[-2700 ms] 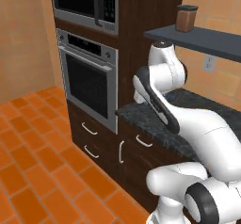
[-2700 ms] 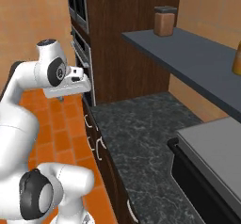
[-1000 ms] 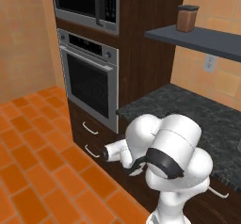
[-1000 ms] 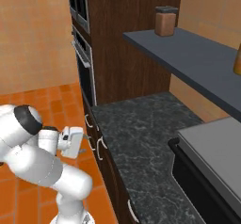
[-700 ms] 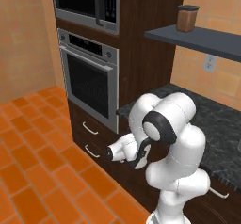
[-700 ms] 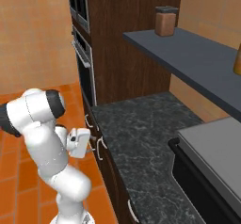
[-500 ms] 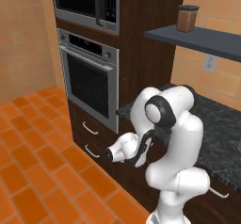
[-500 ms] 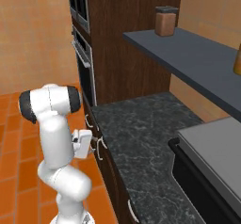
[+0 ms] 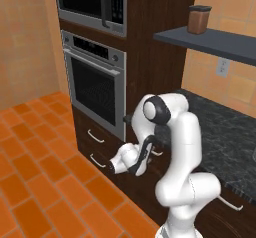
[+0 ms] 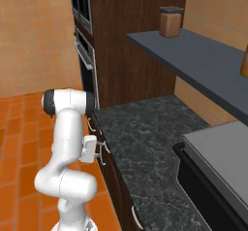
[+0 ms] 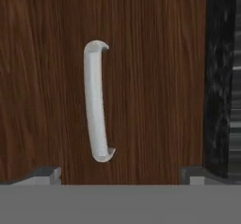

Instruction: Take a straw from the drawer in front and place it inside the glass cup on the dining counter.

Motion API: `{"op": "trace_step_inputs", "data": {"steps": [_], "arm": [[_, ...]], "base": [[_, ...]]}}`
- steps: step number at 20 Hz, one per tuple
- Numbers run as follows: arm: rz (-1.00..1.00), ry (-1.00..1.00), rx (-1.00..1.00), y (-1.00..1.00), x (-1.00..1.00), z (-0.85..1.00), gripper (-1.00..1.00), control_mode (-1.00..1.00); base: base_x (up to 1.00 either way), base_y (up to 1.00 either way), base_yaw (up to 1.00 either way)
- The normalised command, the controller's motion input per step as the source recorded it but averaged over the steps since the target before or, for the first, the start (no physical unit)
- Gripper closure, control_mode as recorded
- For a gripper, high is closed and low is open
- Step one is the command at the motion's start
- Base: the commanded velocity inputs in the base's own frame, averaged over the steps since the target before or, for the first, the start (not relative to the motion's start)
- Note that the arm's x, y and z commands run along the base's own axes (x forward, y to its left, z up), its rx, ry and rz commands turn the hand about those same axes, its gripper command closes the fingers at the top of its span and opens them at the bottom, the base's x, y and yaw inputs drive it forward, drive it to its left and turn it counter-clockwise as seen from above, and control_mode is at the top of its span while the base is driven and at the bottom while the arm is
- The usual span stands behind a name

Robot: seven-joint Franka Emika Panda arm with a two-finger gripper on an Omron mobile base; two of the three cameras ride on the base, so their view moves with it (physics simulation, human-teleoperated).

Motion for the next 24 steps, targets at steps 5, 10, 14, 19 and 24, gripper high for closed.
{"op": "trace_step_inputs", "data": {"steps": [5, 10, 14, 19, 24], "arm": [[0.0, 0.0, 0.0, -0.2, 0.54, -0.19, -1.0, -1.0], [0.0, 0.0, 0.0, -0.28, 0.39, -0.09, -1.0, -1.0], [0.0, 0.0, 0.0, -0.35, 0.26, -0.14, -1.0, -1.0], [0.0, 0.0, 0.0, -0.15, 0.07, -0.07, 1.0, -1.0], [0.02, 0.0, 0.04, 0.03, -0.14, 0.0, 1.0, -1.0]], "base": [[0.0, 0.0, 0.0], [0.0, 0.0, 0.0], [0.0, 0.0, 0.0], [0.0, 0.0, 0.0], [0.0, 0.0, 0.0]]}}
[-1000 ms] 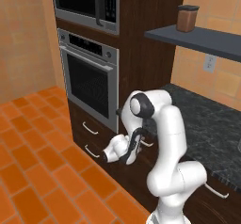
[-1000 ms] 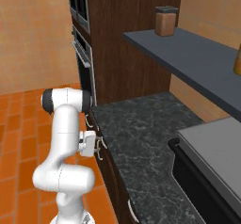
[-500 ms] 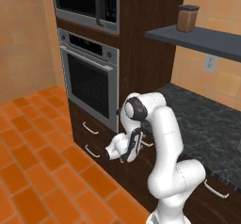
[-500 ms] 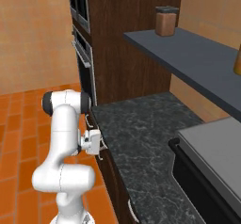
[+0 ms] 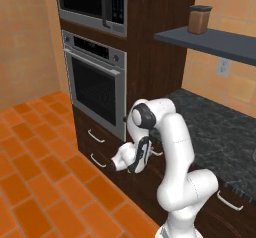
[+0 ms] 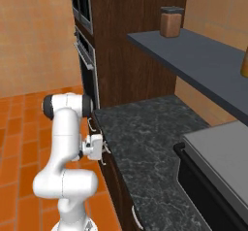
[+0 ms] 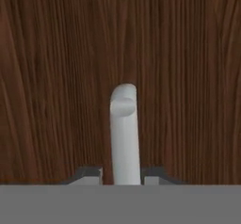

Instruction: Take a straw from the drawer in front and place it inside the glass cup on the dining counter.

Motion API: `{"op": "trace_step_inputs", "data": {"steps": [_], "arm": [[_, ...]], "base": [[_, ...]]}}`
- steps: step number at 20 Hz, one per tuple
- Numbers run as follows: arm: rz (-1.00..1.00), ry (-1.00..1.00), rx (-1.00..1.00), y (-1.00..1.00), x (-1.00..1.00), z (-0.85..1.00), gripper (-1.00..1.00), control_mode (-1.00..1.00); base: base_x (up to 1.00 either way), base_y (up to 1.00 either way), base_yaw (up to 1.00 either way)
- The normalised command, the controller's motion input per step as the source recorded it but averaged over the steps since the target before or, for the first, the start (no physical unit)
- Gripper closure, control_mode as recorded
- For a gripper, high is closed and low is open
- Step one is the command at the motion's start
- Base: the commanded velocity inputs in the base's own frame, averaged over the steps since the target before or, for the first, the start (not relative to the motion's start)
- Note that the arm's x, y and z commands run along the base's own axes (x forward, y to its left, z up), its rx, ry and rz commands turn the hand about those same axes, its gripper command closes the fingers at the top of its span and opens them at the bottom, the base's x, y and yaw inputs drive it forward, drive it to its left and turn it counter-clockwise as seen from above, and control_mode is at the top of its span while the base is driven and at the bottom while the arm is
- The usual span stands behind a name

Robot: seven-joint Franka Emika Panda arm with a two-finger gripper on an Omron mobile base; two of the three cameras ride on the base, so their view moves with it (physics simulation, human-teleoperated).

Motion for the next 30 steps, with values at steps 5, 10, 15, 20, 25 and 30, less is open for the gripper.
{"op": "trace_step_inputs", "data": {"steps": [5, 10, 15, 20, 25, 30], "arm": [[0.04, 0.0, 0.05, 0.62, -0.44, 0.02, 1.0, -1.0], [0.07, 0.0, 0.02, 1.0, -0.45, 0.08, 1.0, -1.0], [0.08, 0.04, 0.0, 1.0, -0.4, 0.1, 1.0, -1.0], [0.08, 0.11, 0.0, 1.0, -0.32, 0.11, 1.0, -1.0], [0.08, 0.15, 0.01, 1.0, -0.27, 0.09, 1.0, -1.0], [0.05, 0.25, 0.14, 0.81, -0.08, 0.14, -1.0, -1.0]], "base": [[0.0, 0.0, 0.0], [0.0, 0.0, 0.0], [0.0, 0.0, 0.0], [0.0, 0.0, 0.0], [0.0, 0.0, 0.0], [0.0, 0.0, 0.0]]}}
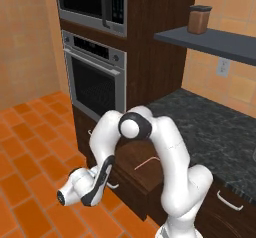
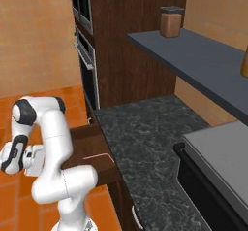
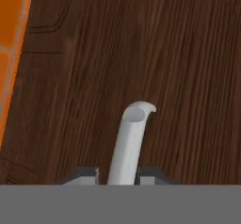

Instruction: Take a straw from the drawer in front and place it inside the glass cup on the dining counter.

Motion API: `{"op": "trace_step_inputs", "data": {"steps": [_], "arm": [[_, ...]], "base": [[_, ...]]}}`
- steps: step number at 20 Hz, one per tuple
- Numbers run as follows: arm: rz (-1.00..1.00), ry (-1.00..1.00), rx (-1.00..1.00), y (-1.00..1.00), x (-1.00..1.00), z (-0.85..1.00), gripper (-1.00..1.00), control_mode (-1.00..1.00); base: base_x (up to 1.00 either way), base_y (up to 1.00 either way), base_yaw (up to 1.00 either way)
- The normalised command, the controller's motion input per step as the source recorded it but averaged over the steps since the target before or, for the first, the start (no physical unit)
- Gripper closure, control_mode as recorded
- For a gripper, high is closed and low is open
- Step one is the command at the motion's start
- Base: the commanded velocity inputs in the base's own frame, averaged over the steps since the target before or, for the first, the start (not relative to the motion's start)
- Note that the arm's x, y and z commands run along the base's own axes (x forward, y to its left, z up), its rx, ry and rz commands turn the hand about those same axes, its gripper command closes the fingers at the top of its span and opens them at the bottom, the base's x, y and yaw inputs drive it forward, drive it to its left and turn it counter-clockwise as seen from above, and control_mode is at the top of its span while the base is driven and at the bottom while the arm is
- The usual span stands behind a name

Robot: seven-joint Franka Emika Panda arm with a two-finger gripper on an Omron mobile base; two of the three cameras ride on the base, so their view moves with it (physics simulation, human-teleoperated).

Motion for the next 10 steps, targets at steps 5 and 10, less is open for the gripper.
{"op": "trace_step_inputs", "data": {"steps": [5, 10], "arm": [[0.04, 0.37, 0.42, 0.2, -0.14, 0.78, -1.0, -1.0], [0.01, 0.29, 0.49, -0.2, -0.13, 1.0, -1.0, -1.0]], "base": [[0.0, 0.0, 0.0], [0.0, 0.0, 0.0]]}}
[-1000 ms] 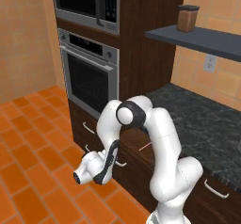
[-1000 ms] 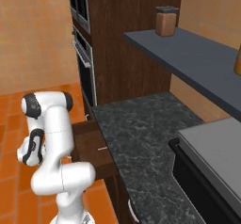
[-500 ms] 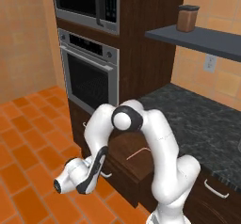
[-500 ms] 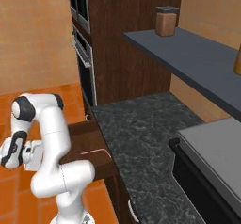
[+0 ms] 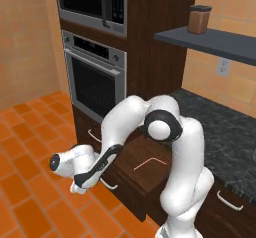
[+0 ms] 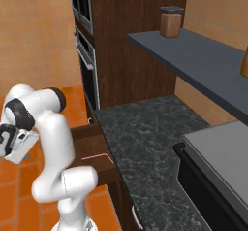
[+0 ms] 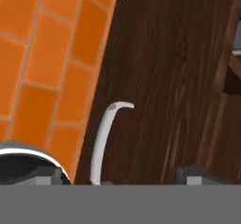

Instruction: Take a straw from the drawer in front and place it inside the glass cup on the dining counter.

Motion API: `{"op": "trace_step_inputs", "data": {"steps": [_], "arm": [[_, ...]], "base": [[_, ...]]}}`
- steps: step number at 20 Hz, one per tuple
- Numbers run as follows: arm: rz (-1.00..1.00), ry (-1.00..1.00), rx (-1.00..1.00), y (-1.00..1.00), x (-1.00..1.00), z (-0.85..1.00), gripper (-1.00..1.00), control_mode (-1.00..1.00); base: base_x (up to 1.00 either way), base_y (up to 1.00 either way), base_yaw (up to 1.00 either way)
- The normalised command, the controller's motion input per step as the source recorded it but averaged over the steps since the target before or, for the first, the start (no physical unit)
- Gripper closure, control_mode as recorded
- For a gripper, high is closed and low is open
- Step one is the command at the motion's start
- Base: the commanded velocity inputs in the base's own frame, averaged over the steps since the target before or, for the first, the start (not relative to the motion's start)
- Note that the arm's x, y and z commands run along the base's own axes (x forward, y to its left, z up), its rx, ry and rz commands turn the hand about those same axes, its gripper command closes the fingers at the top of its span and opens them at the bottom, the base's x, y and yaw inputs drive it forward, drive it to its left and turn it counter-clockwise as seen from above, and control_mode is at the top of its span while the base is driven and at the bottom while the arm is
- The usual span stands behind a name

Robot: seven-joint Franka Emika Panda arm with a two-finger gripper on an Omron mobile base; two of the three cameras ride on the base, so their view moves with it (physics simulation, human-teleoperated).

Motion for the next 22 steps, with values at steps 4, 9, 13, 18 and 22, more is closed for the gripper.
{"op": "trace_step_inputs", "data": {"steps": [4, 9, 13, 18, 22], "arm": [[0.0, 0.26, 0.44, -0.75, 0.09, 1.0, -1.0, -1.0], [-0.08, 0.37, 0.31, -0.8, 0.59, 0.65, -1.0, -1.0], [-0.07, 0.31, 0.13, -0.68, 0.74, -0.11, -1.0, -1.0], [-0.04, 0.22, 0.03, -0.31, 0.49, -0.58, -1.0, -1.0], [-0.04, 0.18, 0.0, 0.0, 0.18, -0.79, -1.0, -1.0]], "base": [[0.0, 0.0, 0.0], [0.0, 0.0, 0.0], [0.0, 0.0, 0.0], [0.0, 0.0, 0.0], [0.0, 0.0, 0.0]]}}
